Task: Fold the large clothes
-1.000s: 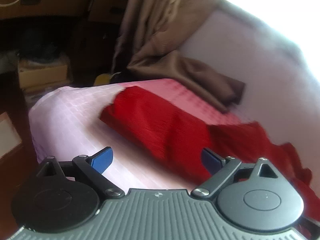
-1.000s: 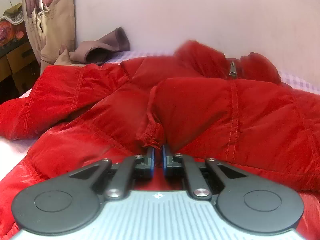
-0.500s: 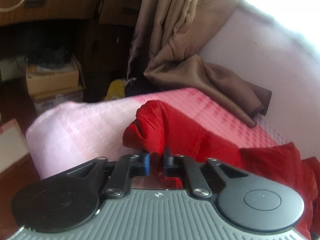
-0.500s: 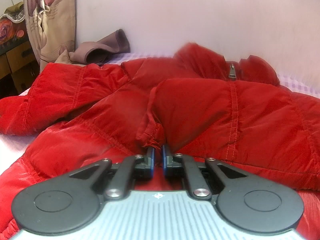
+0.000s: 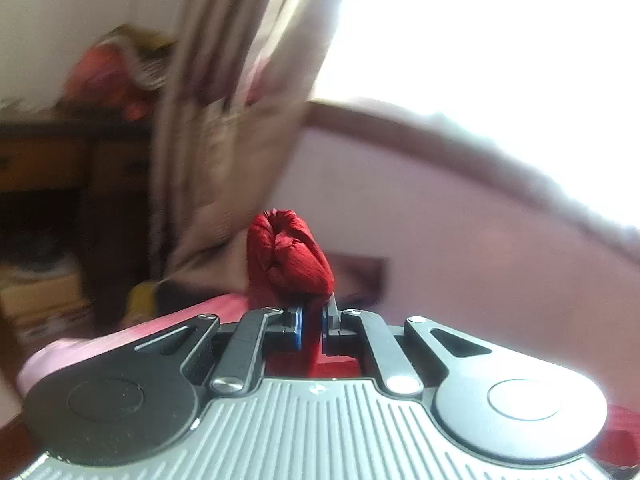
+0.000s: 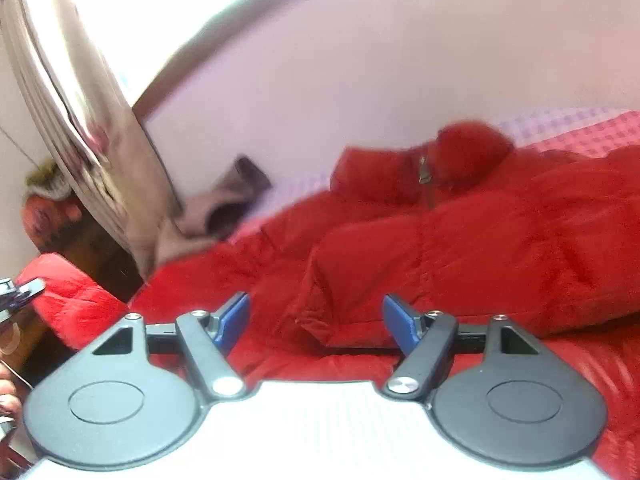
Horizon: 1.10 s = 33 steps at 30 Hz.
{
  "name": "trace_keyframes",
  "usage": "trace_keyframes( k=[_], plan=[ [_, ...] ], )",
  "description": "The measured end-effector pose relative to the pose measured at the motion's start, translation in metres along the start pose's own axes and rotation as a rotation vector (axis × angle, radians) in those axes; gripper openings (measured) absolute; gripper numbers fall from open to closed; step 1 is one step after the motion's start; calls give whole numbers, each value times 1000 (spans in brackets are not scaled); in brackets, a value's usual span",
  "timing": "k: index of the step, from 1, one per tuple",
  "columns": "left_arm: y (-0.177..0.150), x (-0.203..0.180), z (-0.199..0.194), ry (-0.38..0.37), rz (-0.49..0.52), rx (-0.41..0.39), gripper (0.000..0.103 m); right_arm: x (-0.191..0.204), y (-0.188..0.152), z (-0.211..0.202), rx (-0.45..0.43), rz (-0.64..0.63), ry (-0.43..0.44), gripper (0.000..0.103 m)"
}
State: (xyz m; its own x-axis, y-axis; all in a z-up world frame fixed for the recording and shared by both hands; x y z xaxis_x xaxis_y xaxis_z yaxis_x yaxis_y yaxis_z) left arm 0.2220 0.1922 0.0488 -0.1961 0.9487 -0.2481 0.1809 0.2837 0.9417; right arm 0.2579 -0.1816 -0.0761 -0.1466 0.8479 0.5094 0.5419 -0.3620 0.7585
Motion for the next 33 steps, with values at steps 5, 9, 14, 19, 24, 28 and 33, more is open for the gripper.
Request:
trace_keyframes(
  k=[5, 9, 14, 19, 24, 28, 33],
  plan=[
    [6, -100, -15, -153, 55, -7, 9, -28, 9, -44, -51, 55, 11, 74],
    [-8, -184, -22, -270, 112, 13, 9, -60, 16, -76, -90, 124, -7, 74],
    [-52, -275, -23, -392, 193, 65, 8, -91, 27, -106, -139, 145, -25, 74],
    [-115, -342, -11, -476, 295, 128, 8, -121, 28, -124, -164, 166, -50, 74],
    [-174, -372, 6, -533, 352, 216, 8, -150, 24, -135, -168, 205, -66, 74],
    [-205, -383, 14, -567, 446, 233, 17, -162, 30, -139, -181, 227, -52, 74],
    [-217, -384, 11, -618, 458, 196, 77, -162, 43, -137, -185, 206, -27, 74]
  ],
)
Point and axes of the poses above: each gripper's, at about its wrist camera, not at the fingertips, and z roughly the way its jaws point, x to its left, y to its top, the point moved 9 cm from there along z, roughly the way its jaws point, and after that the axes turned 3 degrees about -x, right-handed, at the moved point
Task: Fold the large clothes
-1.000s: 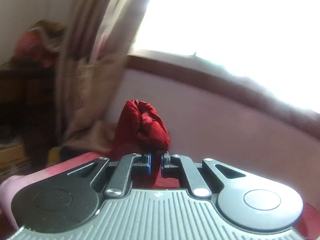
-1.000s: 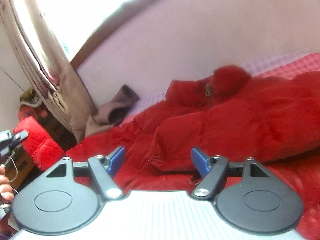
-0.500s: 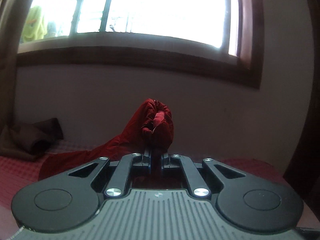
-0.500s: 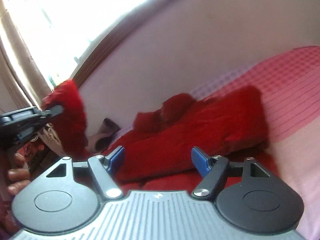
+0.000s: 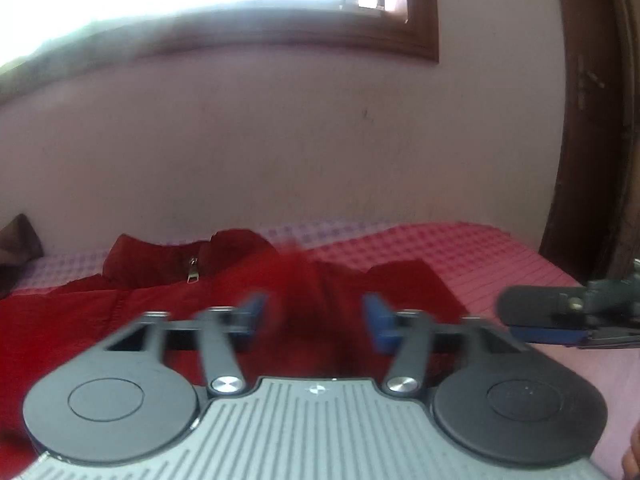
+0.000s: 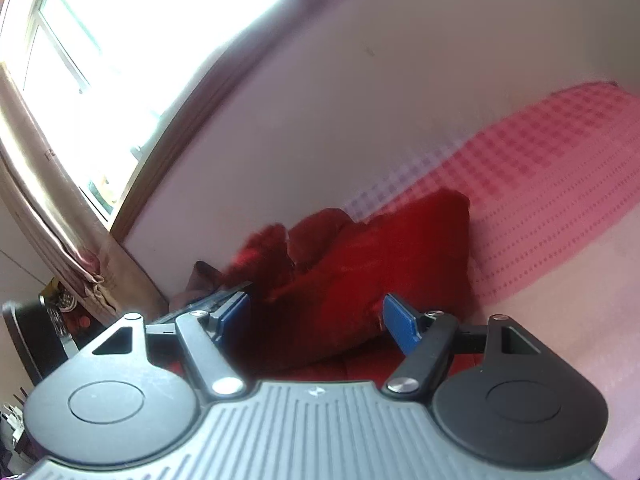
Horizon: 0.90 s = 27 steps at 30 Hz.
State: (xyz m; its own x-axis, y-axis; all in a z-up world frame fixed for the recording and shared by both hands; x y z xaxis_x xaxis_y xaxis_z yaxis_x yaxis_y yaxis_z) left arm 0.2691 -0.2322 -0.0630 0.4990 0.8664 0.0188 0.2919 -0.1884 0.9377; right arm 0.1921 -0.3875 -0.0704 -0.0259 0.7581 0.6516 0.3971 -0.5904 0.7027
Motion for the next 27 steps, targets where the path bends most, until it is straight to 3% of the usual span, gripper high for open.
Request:
trace_keyframes(
  k=[1, 2, 6, 10, 18, 20, 22, 27],
  plan=[
    [-1, 0, -4, -6, -4, -22, 90, 2, 0, 1, 5, 0, 5, 74],
    [2, -7, -9, -10, -4, -39, 94, 3, 1, 5, 13, 2, 10, 74],
    [10, 0, -27, -39, -32, -61, 96, 3, 5, 20, 32, 7, 6, 75],
    [10, 38, -57, 84, -84, -82, 94, 8, 10, 40, 67, -23, 6, 75],
    [-25, 158, -62, 370, -128, 29, 91, 21, -14, 115, 205, -198, -96, 71],
    [-38, 180, -55, 407, -146, 84, 73, 20, -29, 132, 255, -264, -134, 23],
    [-50, 196, -50, 422, -173, 141, 63, 22, -35, 138, 259, -293, -157, 17],
    [-72, 219, -46, 455, -224, 173, 62, 27, -21, 131, 173, -374, -199, 11]
  ],
)
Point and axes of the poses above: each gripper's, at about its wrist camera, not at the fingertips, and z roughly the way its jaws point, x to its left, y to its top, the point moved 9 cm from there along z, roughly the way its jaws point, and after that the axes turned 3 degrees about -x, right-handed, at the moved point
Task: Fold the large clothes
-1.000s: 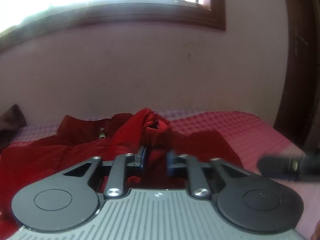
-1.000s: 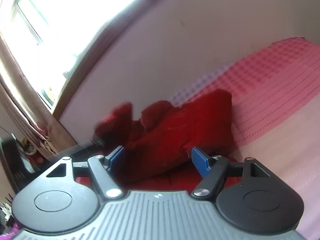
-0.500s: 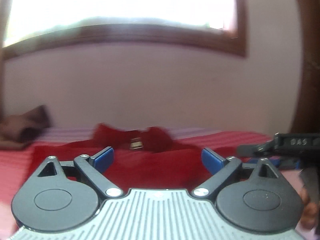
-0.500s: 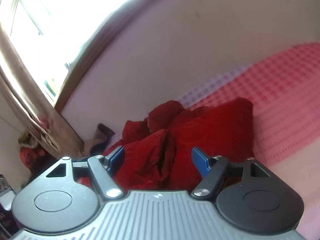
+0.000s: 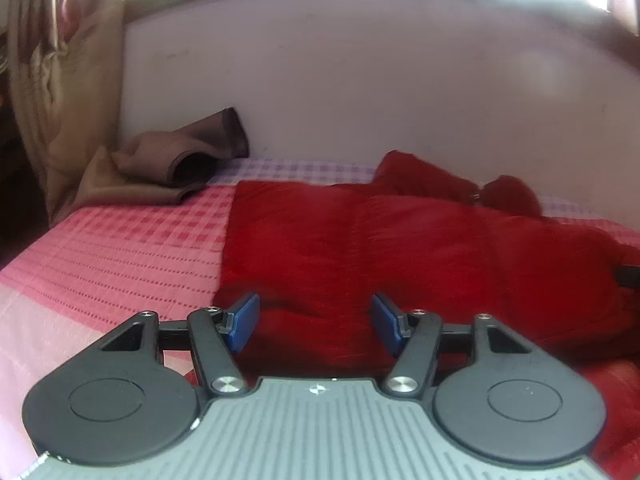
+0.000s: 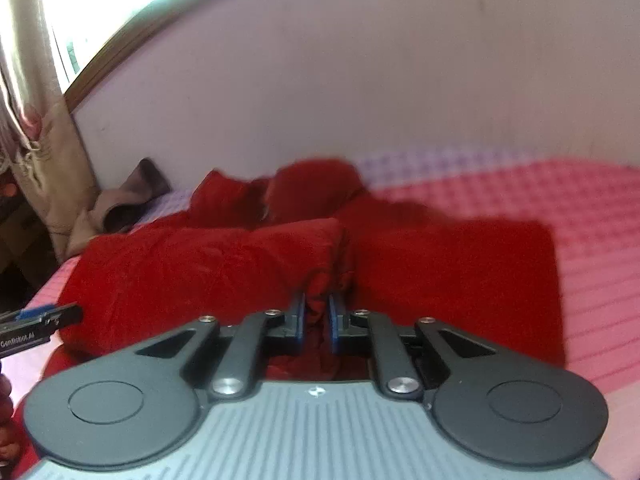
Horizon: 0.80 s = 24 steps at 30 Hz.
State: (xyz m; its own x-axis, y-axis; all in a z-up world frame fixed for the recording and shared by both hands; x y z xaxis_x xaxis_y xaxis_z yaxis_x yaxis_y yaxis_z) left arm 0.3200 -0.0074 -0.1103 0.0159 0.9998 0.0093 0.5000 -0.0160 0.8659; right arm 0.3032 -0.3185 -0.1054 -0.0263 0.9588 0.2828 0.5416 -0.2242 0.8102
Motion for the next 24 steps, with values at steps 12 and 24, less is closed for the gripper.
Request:
trace_keyframes(
  k=[12, 24],
  plan=[
    [-15, -9, 8, 41, 80, -13, 66, -12, -19, 29, 47, -27, -54, 11],
    [-23, 4, 27, 52, 39, 20, 84, -7, -34, 39, 3, -84, -88, 13]
  ],
)
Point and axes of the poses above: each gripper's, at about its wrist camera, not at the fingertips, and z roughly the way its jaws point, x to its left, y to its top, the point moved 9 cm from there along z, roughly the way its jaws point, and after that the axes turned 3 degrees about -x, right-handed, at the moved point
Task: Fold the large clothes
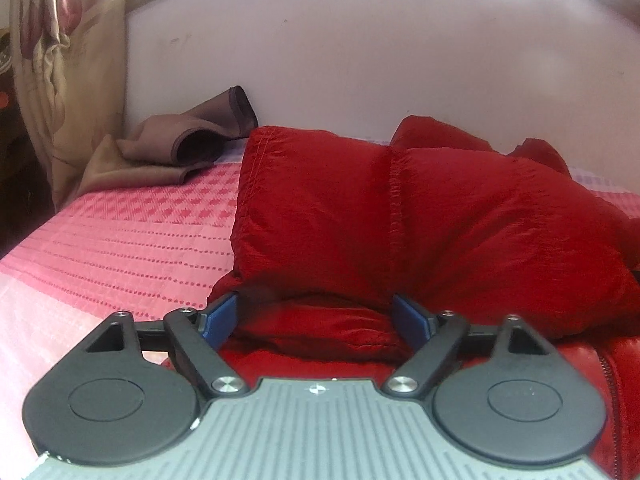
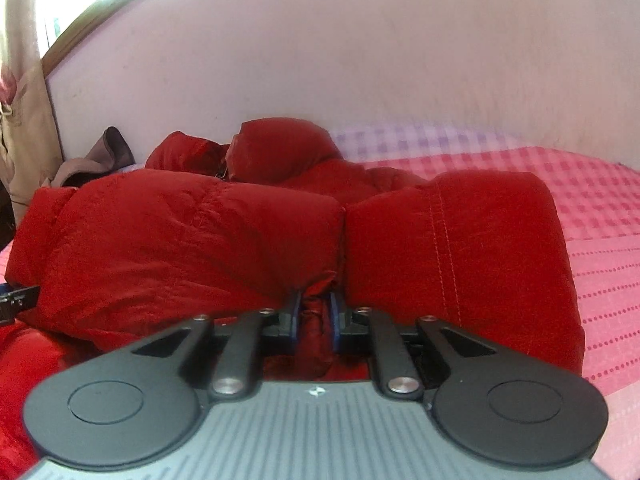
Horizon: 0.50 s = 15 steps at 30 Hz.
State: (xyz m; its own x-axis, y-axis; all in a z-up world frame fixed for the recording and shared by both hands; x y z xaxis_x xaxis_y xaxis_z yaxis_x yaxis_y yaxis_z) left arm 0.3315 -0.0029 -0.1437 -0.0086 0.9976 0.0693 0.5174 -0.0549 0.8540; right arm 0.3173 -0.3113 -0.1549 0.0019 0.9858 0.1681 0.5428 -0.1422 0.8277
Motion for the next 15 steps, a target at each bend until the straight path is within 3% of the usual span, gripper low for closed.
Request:
trace_keyframes(
  k=[7, 15],
  plan=[
    [-4, 9, 8, 6, -53, 35, 96, 0, -1, -2, -11, -4, -8, 14],
    [-5, 10, 7, 24, -56, 37, 98, 1, 0, -3, -12, -13, -16, 16]
  ],
)
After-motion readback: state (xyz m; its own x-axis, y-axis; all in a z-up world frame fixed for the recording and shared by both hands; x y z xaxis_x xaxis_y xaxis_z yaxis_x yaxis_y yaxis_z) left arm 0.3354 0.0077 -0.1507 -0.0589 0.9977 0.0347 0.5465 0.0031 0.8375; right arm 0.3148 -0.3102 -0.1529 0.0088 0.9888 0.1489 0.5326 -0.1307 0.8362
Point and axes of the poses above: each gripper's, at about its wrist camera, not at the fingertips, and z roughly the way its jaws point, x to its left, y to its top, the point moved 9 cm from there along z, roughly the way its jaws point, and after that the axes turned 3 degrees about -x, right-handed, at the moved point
